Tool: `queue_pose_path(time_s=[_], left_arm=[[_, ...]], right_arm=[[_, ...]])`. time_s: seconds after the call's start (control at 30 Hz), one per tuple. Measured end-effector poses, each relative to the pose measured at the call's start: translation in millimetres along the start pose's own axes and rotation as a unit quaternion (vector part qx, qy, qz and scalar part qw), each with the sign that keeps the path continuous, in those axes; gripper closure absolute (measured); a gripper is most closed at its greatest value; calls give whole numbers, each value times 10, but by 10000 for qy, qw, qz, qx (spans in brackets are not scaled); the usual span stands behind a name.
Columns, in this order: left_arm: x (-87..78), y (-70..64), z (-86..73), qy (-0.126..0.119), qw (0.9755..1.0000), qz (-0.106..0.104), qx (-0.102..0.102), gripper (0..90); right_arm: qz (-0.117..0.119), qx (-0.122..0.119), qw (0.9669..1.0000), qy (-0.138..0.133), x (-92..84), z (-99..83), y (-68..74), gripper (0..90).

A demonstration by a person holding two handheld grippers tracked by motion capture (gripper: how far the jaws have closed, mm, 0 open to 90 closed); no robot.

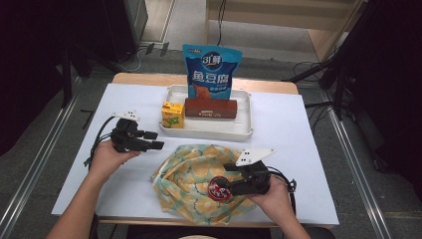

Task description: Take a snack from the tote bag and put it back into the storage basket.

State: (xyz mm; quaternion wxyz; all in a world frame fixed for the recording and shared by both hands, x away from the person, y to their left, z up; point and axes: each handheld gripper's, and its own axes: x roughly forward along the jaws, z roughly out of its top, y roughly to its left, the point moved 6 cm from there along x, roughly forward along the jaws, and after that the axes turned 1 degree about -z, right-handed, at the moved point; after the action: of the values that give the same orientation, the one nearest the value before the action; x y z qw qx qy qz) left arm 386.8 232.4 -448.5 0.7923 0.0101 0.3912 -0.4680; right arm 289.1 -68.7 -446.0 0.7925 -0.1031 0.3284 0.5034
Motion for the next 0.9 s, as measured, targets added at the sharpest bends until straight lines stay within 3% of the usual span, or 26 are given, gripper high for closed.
queue_pose_path(time_s=[0.57, 0.9], left_arm=[[-6, 69, 27, -146, 9998, 0, -113, 399], [1, 104, 34, -193, 9997, -6, -147, 400]], right_arm=[[287, -18, 9995, 148, 95, -62, 142, 243], [218, -47, 9993, 298, 192, -160, 179, 212]])
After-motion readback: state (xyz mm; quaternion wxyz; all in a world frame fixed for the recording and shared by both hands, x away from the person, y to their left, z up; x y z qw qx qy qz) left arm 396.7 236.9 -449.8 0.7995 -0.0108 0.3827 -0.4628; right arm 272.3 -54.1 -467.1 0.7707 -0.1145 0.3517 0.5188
